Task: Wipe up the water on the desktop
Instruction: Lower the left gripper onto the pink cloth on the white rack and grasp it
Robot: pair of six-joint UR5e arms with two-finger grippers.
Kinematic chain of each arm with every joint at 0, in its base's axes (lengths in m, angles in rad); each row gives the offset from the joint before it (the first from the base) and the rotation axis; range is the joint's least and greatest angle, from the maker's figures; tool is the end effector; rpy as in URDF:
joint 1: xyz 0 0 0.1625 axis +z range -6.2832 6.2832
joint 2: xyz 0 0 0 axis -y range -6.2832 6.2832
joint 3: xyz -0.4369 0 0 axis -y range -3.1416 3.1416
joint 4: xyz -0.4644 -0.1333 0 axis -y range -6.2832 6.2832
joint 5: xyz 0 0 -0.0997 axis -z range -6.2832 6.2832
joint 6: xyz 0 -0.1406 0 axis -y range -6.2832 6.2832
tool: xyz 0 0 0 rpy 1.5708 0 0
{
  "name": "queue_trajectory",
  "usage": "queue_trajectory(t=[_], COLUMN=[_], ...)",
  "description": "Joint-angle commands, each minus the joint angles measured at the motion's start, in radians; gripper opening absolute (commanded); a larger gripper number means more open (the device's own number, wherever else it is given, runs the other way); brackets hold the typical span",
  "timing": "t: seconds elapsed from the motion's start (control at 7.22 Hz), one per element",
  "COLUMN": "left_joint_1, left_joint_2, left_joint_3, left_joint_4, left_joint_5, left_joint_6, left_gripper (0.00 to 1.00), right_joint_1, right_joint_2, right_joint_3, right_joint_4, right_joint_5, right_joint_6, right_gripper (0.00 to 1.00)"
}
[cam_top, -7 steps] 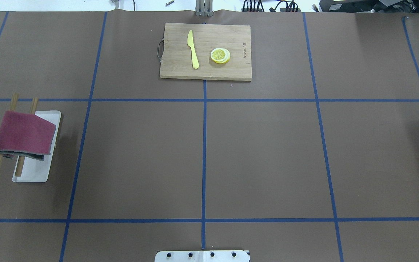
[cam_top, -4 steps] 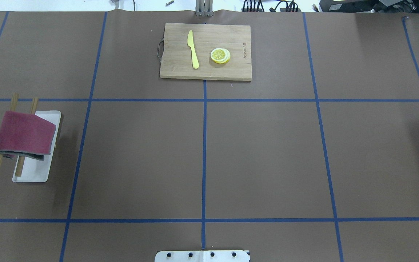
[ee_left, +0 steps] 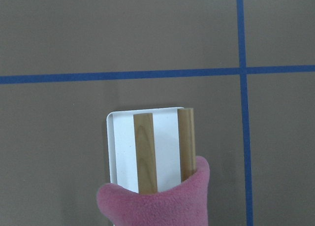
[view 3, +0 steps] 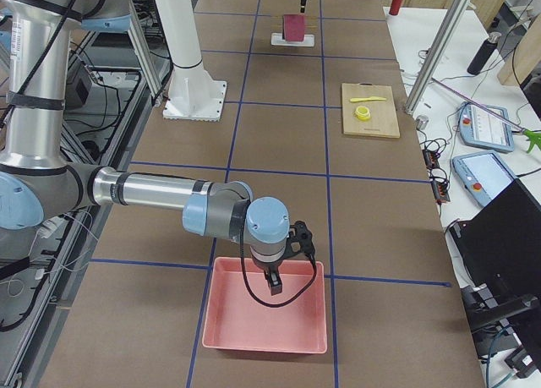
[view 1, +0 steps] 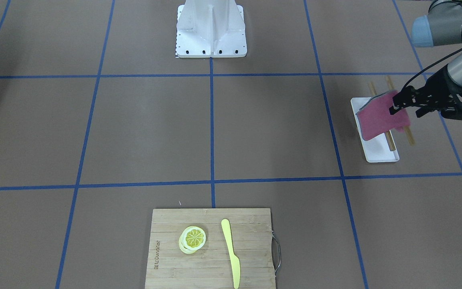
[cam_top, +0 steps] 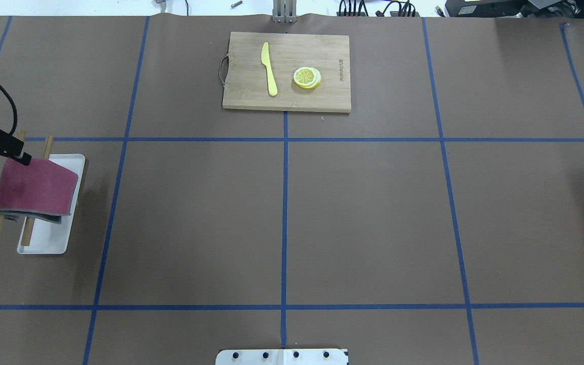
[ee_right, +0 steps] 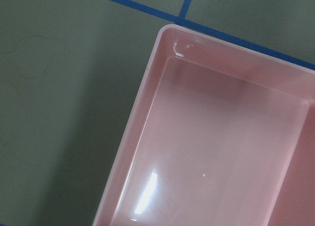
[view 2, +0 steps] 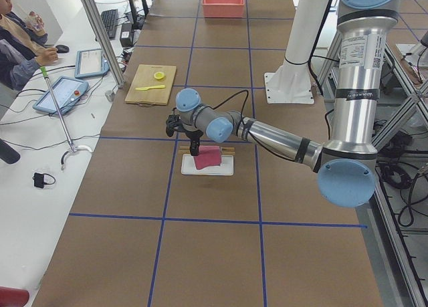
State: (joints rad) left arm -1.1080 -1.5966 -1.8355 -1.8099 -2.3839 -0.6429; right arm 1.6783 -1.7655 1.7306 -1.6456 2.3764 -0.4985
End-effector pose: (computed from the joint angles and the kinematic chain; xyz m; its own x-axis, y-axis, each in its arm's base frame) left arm 0.2360 -0.5428 0.4993 0.5920 0.0454 -0.8046 -0.0379 0.9989 0.0285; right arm 0.0819 -0.4619 0.7151 0.6484 -0.3383 0.6820 0.2315 0.9411 0.2466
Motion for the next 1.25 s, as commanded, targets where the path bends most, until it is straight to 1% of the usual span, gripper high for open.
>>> queue_trajectory(t=[0.0, 0.14, 0.28, 0.42, 0.69, 0.83, 0.97, 1.11], left_joint_1=[0.013, 0.014, 0.013, 0.011, 0.016, 0.016, 0.016, 0.016], left_joint_2=[0.007, 0.015, 0.050, 0.052, 0.049, 0.047, 0.046, 0.041], left_joint_3=[-0.010, -0.011, -0.008, -0.011, -0.014, -0.013, -0.013, -0.011], left_joint_4=[0.000, 0.000, 0.000, 0.000, 0.000, 0.000, 0.000, 0.000], left_joint_5=[0.011, 0.009, 0.011, 0.012, 0.032, 0.032, 0.034, 0.035], left_joint_6=[-0.012, -0.012, -0.012, -0.012, -0.021, -0.021, -0.023, -0.038], left_gripper=[0.82, 0.82, 0.93, 0.95, 0.94, 0.83, 0.67, 0.54], right_joint_1=[0.000, 0.001, 0.001, 0.001, 0.001, 0.001, 0.001, 0.000], right_joint_2=[0.000, 0.000, 0.000, -0.003, -0.003, -0.003, -0.003, -0.003], right_joint_3=[0.006, 0.006, 0.009, 0.010, 0.009, 0.009, 0.009, 0.009], right_joint_4=[0.001, 0.001, 0.001, 0.001, 0.000, 0.000, 0.000, 0.000], right_joint_5=[0.000, 0.001, 0.001, 0.001, 0.001, 0.001, 0.001, 0.001], right_joint_6=[0.000, 0.000, 0.000, 0.000, 0.000, 0.001, 0.001, 0.001], right_gripper=[1.00, 1.00, 1.00, 1.00, 1.00, 1.00, 1.00, 1.00])
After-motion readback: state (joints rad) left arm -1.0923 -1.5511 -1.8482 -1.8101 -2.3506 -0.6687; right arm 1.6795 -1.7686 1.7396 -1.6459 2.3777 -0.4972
